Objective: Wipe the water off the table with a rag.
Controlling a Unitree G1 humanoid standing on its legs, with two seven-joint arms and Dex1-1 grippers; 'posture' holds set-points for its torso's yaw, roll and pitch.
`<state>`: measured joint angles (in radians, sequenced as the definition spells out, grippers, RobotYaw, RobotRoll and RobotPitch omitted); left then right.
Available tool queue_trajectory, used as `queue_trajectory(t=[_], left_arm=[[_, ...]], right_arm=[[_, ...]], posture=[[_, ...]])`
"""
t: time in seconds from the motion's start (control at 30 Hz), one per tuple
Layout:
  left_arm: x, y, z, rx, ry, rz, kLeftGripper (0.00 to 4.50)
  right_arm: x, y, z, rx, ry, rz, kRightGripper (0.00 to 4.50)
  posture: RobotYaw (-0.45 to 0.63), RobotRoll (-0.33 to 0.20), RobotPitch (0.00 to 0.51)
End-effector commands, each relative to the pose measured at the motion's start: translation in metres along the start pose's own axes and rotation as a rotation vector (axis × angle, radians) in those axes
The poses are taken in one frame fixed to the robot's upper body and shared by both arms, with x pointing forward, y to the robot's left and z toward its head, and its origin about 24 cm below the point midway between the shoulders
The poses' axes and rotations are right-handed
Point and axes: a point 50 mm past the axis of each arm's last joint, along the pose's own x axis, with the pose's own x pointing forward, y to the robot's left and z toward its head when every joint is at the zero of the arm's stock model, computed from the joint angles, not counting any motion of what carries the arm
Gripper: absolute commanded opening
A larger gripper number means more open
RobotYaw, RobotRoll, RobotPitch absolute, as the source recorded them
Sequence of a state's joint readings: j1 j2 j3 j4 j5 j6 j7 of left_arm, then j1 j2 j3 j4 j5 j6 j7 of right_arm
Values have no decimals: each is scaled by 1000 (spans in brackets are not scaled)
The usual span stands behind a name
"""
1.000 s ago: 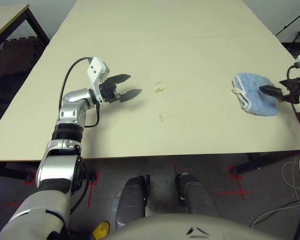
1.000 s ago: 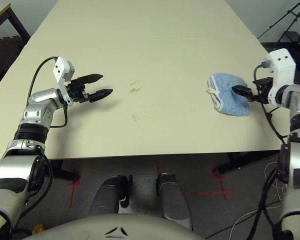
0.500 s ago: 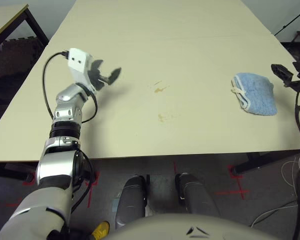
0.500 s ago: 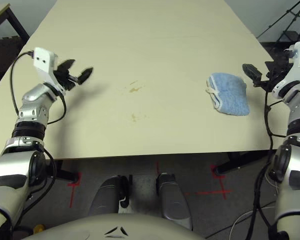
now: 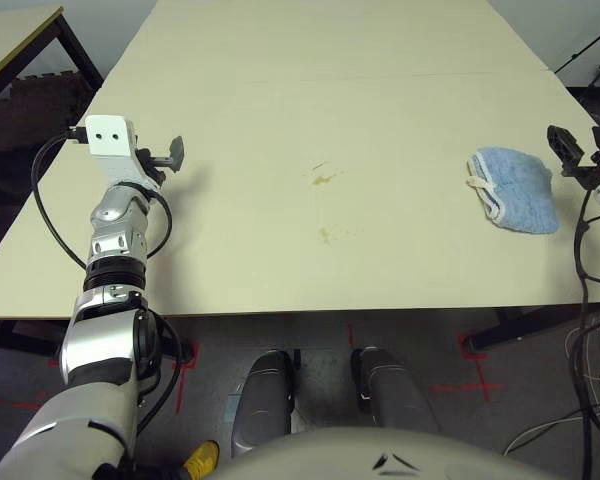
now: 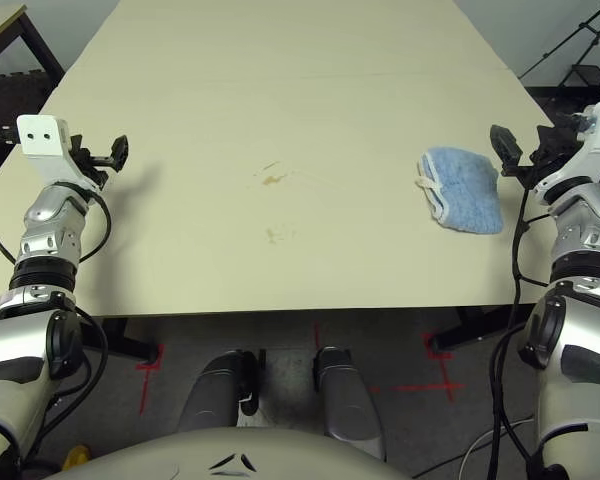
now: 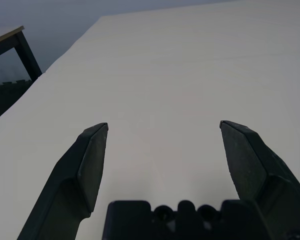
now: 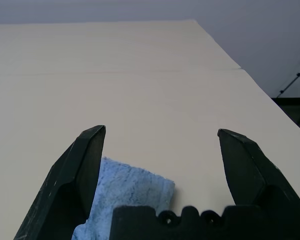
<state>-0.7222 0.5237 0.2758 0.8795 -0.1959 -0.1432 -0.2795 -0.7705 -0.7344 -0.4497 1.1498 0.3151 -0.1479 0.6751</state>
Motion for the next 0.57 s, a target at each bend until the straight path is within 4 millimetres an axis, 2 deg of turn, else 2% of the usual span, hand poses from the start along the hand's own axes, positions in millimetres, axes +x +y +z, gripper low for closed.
queue_trajectory(t=[0.03, 0.57], left_arm=[[1, 3, 0, 7, 4, 22, 4500], [5, 2, 4, 15, -2, 40, 4500]], right_arm=[[-3, -4, -4, 26, -10, -38, 4460], [-7, -6, -12, 47, 1, -68, 4460]], posture=[[-111, 0, 114], [-120, 0, 122]])
